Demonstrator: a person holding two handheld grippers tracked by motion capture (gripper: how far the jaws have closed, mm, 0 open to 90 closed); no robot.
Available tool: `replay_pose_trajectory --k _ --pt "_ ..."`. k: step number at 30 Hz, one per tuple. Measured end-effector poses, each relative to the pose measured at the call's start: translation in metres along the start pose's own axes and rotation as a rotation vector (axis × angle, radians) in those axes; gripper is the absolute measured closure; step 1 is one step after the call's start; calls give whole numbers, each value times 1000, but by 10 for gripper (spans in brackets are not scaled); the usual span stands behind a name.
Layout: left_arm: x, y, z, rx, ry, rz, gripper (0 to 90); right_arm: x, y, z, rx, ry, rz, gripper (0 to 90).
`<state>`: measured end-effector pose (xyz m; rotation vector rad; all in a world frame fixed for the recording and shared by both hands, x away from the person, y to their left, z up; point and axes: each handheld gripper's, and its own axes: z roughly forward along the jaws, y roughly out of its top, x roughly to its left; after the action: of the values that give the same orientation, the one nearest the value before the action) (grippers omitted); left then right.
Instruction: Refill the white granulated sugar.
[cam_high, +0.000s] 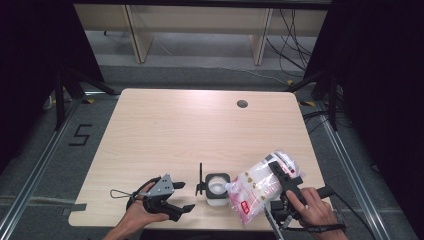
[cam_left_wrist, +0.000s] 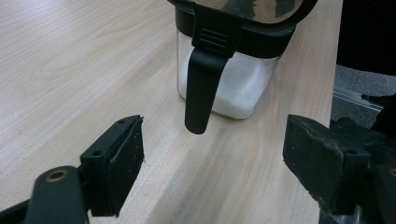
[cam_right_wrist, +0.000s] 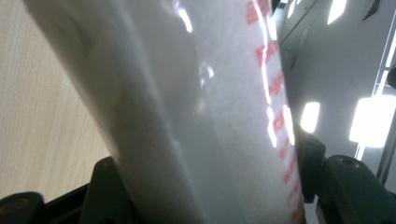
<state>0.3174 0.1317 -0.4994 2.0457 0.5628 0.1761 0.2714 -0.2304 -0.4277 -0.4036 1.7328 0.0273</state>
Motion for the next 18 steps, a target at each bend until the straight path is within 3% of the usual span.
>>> replay_pose_trajectory --k 1,3,16,18 --pt "0 0 0 1 0 -1 201 2 -1 2 -25 -43 13 436" --pt "0 0 0 1 -1 3 201 0 -1 2 -40 -56 -5 436" --pt "0 0 0 0 0 0 200 0 -1 2 -41 -52 -2 437" --pt "0 0 0 1 0 0 200 0 -1 1 -26 -44 20 437"
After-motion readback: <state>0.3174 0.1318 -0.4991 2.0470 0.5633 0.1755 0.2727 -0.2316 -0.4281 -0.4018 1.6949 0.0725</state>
